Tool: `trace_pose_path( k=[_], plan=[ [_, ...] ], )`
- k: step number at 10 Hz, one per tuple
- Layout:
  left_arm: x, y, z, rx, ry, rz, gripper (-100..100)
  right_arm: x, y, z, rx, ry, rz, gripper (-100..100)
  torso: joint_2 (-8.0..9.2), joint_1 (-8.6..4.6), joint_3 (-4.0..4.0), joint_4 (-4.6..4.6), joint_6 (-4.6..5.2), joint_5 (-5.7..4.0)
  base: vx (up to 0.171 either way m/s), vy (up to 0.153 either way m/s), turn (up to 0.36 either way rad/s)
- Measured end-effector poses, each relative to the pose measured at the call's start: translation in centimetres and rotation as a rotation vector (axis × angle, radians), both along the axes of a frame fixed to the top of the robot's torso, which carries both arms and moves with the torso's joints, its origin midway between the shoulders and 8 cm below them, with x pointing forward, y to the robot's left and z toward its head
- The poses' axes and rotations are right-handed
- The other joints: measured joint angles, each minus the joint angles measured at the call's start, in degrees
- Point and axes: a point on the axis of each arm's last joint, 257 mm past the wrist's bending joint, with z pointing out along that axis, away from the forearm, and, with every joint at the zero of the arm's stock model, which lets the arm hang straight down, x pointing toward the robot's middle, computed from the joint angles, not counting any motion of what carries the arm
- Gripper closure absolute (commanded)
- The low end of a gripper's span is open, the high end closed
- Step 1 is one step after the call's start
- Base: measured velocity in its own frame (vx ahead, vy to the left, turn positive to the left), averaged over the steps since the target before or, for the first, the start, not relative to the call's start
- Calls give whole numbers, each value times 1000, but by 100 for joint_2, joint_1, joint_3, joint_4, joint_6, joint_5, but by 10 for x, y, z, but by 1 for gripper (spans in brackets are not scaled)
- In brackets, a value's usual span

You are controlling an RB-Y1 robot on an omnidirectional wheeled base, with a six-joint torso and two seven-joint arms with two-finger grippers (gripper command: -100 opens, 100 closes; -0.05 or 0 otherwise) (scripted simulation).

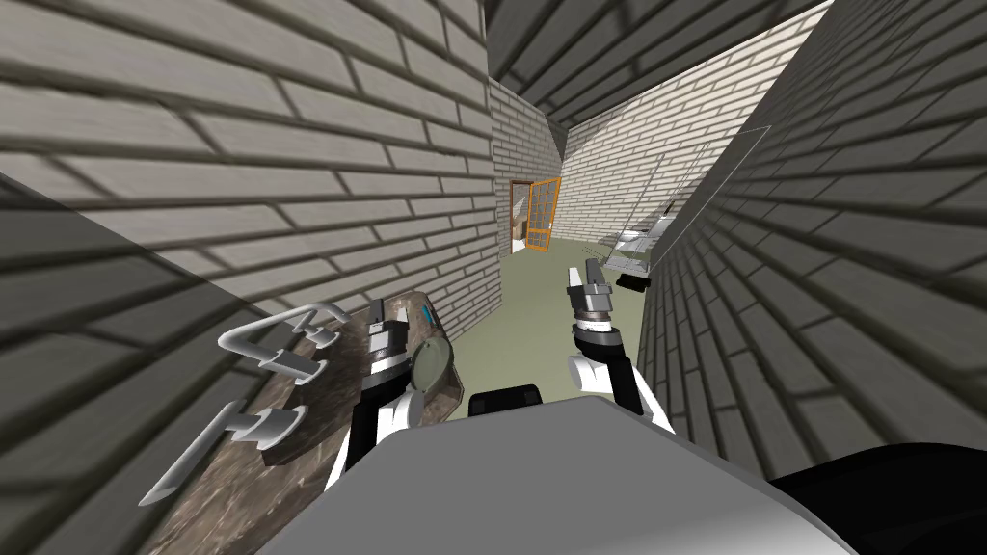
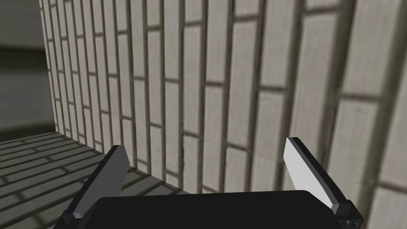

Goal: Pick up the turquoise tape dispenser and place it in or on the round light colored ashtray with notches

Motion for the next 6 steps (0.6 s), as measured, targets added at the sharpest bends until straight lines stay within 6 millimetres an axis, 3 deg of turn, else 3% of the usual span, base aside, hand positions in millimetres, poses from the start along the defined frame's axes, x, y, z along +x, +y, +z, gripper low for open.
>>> trace_pose_path(
  k=[6],
  plan=[
    [1,12,-24,151,140,10,-100,0,0,0,0,0,0,0,-5,-11,-3,-1,0,-3,15,-25,-43]
  ],
)
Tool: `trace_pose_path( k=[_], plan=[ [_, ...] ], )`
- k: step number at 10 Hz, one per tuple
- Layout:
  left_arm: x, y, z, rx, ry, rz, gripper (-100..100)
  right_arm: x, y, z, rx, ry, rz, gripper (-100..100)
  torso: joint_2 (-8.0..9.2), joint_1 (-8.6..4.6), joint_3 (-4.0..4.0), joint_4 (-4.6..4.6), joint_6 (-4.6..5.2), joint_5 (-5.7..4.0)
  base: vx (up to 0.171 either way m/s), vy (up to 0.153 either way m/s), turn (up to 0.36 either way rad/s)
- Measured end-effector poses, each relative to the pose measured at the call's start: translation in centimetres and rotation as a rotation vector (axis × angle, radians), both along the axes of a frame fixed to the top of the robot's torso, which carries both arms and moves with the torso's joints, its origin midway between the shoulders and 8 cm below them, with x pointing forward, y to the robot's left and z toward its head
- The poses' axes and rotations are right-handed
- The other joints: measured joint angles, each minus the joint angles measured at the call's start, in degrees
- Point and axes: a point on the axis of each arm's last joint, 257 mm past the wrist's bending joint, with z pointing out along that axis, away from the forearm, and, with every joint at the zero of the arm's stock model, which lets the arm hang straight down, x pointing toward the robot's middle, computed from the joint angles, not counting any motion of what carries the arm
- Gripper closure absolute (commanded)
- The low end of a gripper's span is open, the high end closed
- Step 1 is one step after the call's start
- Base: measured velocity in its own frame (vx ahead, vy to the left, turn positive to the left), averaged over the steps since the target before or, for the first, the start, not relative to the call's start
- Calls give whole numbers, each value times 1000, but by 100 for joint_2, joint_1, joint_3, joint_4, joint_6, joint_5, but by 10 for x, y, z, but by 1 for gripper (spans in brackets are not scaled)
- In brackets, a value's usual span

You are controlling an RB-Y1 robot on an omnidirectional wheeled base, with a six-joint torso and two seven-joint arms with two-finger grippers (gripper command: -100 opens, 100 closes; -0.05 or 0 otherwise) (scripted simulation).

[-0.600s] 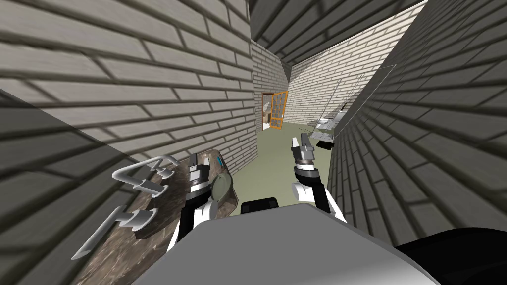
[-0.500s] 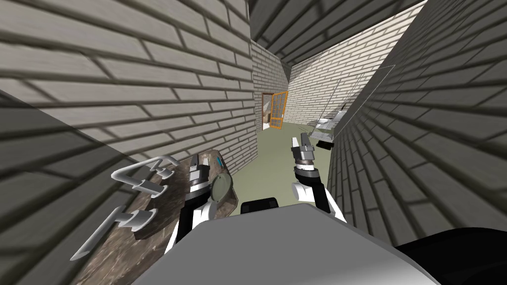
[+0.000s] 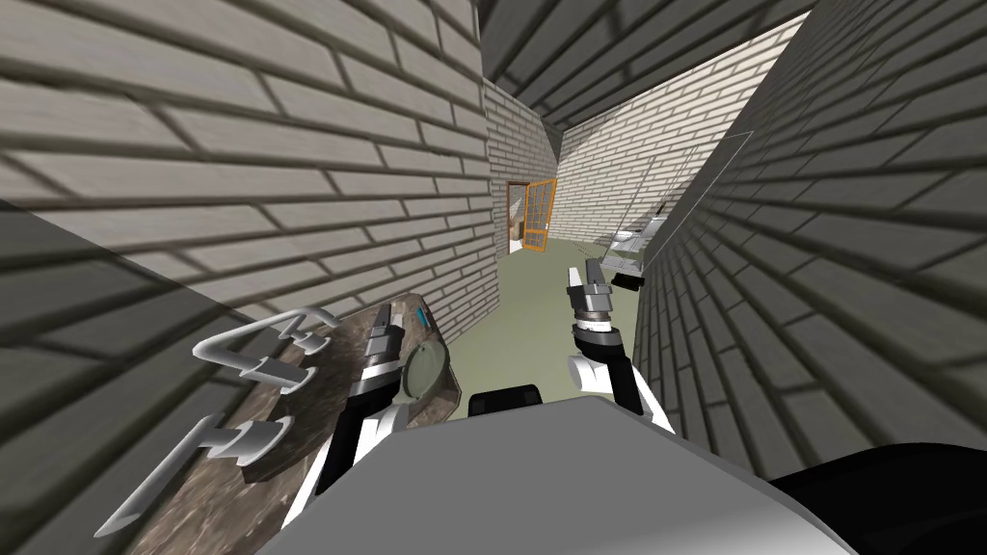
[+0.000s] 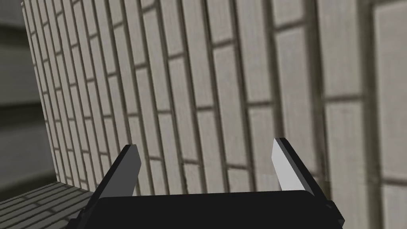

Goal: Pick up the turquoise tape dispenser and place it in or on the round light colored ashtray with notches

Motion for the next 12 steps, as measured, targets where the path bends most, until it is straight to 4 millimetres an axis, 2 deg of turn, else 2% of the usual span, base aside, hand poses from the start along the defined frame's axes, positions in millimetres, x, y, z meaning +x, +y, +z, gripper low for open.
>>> trace_pose_path(
  k=[6,12],
  plan=[
    [-10,44,-47,178,233,117,-100,0,0,0,0,0,0,0,-1,-6,0,0,0,-1,20,-37,-59],
    [-29,87,-79,297,424,220,-100,0,0,0,0,0,0,0,-2,-1,-1,0,0,0,26,-34,-60]
  ],
)
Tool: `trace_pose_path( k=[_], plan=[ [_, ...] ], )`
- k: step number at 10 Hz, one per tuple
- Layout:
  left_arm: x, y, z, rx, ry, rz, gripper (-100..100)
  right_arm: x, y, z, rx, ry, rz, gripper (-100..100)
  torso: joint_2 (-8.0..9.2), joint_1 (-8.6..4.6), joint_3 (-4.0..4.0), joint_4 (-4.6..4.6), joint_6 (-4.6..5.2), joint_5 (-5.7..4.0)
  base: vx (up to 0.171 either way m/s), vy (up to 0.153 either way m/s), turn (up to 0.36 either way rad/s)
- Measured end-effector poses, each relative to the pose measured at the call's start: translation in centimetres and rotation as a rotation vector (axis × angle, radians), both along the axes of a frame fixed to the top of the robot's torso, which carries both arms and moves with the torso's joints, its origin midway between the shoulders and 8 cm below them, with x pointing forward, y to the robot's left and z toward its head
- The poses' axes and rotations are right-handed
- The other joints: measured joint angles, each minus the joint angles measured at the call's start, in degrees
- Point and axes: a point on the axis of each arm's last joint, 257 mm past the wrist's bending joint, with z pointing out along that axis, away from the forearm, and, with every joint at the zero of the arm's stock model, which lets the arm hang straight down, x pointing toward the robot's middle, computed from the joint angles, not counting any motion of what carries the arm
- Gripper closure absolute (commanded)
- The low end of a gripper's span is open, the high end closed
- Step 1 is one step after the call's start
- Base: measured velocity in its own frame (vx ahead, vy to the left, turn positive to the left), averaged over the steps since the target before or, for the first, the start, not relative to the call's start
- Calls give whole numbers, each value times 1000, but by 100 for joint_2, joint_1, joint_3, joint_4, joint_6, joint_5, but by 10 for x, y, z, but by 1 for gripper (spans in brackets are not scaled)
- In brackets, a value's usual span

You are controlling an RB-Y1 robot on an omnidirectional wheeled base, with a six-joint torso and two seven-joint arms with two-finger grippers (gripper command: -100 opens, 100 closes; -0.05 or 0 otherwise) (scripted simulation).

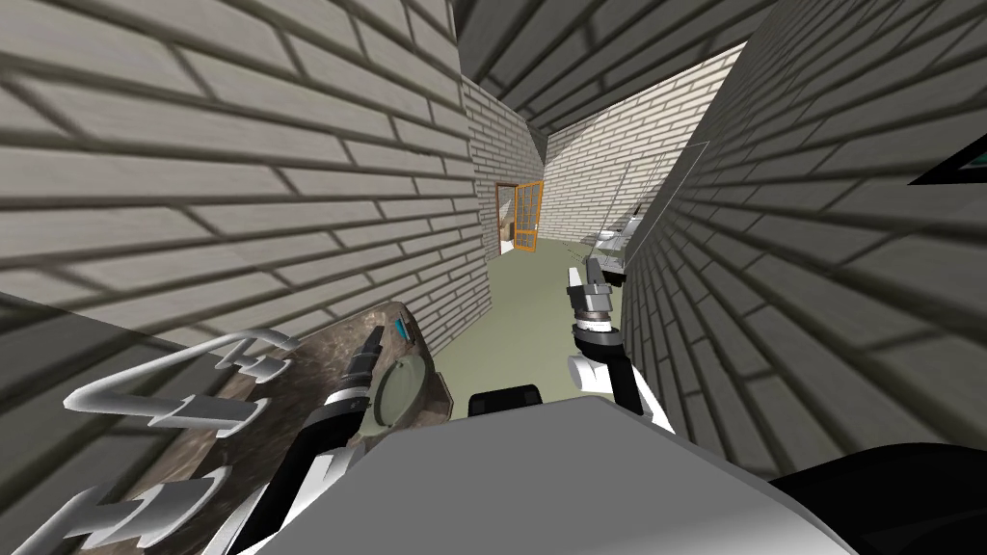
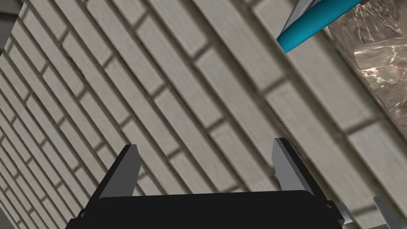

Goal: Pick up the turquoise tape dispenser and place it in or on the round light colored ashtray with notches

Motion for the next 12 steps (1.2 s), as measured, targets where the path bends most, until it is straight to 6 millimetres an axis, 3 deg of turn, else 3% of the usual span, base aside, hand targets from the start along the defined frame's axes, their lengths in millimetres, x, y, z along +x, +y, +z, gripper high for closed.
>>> trace_pose_path(
  k=[3,12],
  plan=[
    [-19,28,-15,70,123,65,-100,0,0,0,0,0,0,0,-12,-5,-7,-3,0,-1,48,-40,-59],
    [-56,74,-55,137,382,187,-100,0,0,0,0,0,0,0,-15,2,-9,-3,0,1,59,-27,-52]
  ],
)
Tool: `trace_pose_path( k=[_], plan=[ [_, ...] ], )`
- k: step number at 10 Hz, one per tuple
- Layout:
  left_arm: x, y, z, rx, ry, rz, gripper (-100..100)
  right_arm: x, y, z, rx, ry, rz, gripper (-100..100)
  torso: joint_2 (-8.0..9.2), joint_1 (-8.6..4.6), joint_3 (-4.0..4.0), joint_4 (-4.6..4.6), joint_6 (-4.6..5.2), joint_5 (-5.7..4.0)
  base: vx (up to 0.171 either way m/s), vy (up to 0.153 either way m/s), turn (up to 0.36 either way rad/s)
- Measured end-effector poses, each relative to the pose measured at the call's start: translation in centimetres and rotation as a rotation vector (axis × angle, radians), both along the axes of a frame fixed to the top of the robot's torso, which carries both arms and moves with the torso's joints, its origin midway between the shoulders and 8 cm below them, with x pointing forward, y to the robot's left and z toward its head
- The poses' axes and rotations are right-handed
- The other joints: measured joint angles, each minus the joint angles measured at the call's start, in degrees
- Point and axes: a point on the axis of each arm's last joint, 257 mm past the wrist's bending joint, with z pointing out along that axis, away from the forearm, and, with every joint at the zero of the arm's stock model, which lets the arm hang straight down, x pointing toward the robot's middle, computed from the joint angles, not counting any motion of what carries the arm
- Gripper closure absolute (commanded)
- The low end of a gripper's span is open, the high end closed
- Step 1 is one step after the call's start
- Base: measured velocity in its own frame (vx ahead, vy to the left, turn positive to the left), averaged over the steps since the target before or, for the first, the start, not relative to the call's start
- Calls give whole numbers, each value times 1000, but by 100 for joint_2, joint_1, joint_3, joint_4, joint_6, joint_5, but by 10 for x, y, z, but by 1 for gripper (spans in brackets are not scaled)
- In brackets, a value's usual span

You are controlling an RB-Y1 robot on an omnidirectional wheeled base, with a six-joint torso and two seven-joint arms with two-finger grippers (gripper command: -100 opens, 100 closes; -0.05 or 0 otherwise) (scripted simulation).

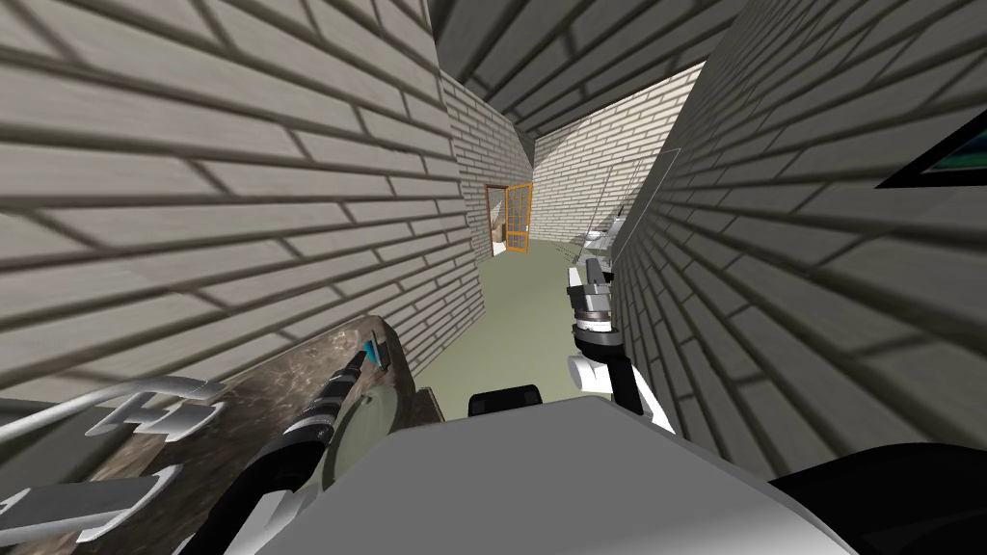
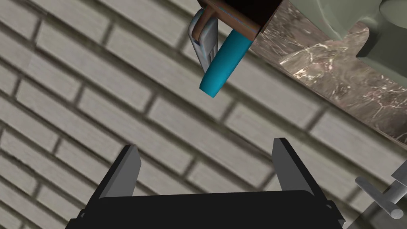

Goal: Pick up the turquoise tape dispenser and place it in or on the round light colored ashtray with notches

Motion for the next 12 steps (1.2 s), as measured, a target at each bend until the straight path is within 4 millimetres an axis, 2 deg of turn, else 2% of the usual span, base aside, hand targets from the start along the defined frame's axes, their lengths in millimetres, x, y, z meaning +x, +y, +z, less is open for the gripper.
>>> trace_pose_path(
  k=[8,12],
  plan=[
    [-33,27,-23,-12,167,103,-100,0,0,0,0,0,0,0,-6,0,-4,-2,-1,0,67,-17,-31],
    [-48,35,-26,-23,236,152,-100,0,0,0,0,0,0,0,-8,10,-5,-2,0,2,66,0,-33]
  ],
)
